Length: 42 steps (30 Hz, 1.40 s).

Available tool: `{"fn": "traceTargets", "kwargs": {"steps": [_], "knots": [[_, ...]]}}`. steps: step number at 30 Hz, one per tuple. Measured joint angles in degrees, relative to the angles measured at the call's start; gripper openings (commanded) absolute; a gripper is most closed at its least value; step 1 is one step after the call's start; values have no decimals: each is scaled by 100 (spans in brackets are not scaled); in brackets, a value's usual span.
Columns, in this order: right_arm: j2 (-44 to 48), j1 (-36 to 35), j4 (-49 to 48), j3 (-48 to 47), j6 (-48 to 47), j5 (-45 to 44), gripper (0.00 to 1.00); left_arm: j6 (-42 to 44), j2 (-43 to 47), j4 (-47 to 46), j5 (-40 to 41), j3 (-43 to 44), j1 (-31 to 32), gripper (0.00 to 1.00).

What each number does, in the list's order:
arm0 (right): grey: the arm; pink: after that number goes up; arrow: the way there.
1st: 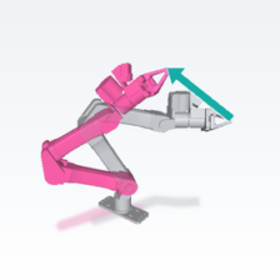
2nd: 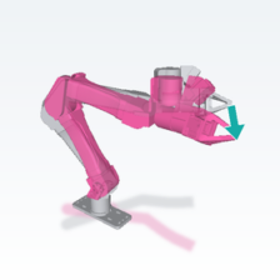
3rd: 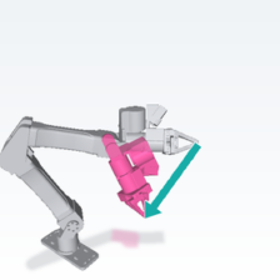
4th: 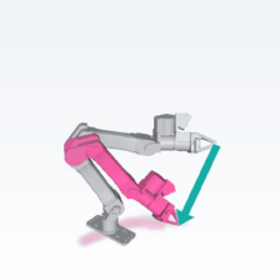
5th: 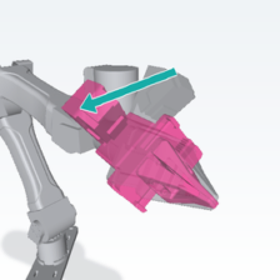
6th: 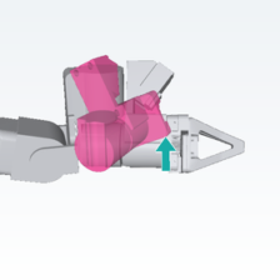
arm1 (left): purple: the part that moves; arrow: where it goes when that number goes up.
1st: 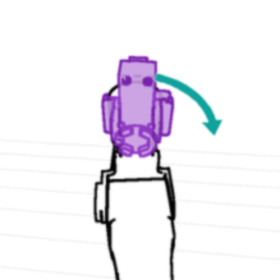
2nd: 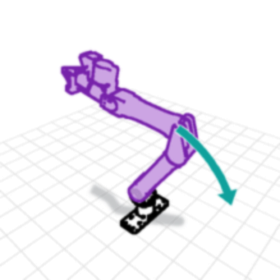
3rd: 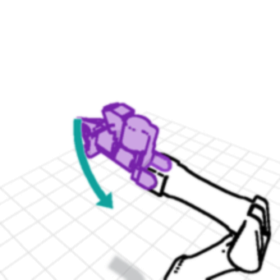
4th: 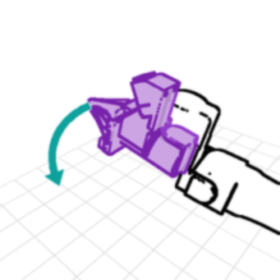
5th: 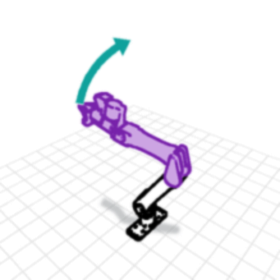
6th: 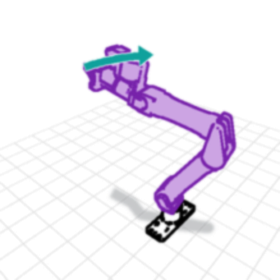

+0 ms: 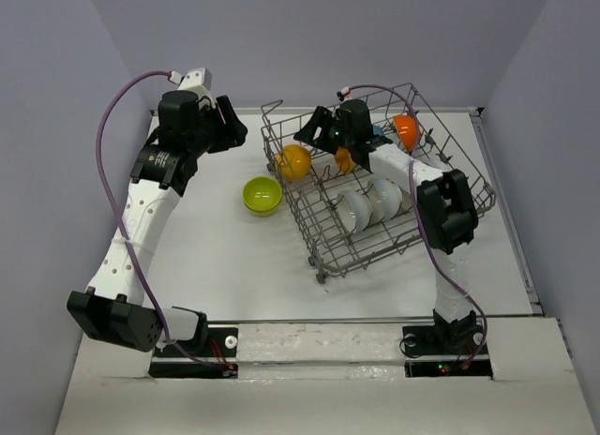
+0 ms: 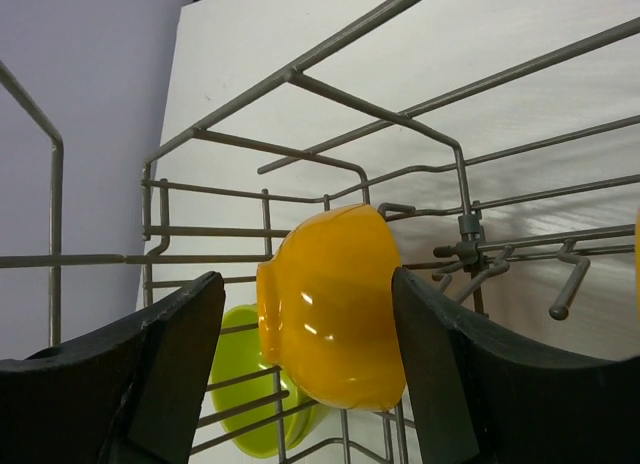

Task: Load the bowls into the dish rack
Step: Turn the bowl upside down over the dish rack, then pick up the bowl from the bowl.

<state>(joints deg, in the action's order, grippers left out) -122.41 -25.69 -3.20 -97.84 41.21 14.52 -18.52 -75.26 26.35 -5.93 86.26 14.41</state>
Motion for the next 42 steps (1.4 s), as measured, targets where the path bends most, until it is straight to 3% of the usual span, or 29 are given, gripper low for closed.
{"fn": "traceTargets", "kwargs": {"steps": [8, 14, 17, 24, 34, 42], "knots": [[525, 61, 625, -289, -772, -992, 75, -7, 13, -50, 96, -155, 13, 63], [1220, 101, 1058, -651, -1438, -1711, 78, -260, 232, -96, 487, -986, 13, 54], [1725, 98, 1204, -831, -1775, -1950, 79, -417, 291, -129, 643, -1451, 11, 44], [2723, 28, 1335, -1338, -2184, -1998, 79, -675, 264, -328, 835, -2100, 11, 41], [2352, -984, 1871, -2031, -2804, -1971, 80, -835, -605, -660, 951, -2247, 11, 39], [2155, -1025, 2247, -2031, -2973, -2079, 80, -789, -1696, -595, 990, -1788, 11, 39]]}}
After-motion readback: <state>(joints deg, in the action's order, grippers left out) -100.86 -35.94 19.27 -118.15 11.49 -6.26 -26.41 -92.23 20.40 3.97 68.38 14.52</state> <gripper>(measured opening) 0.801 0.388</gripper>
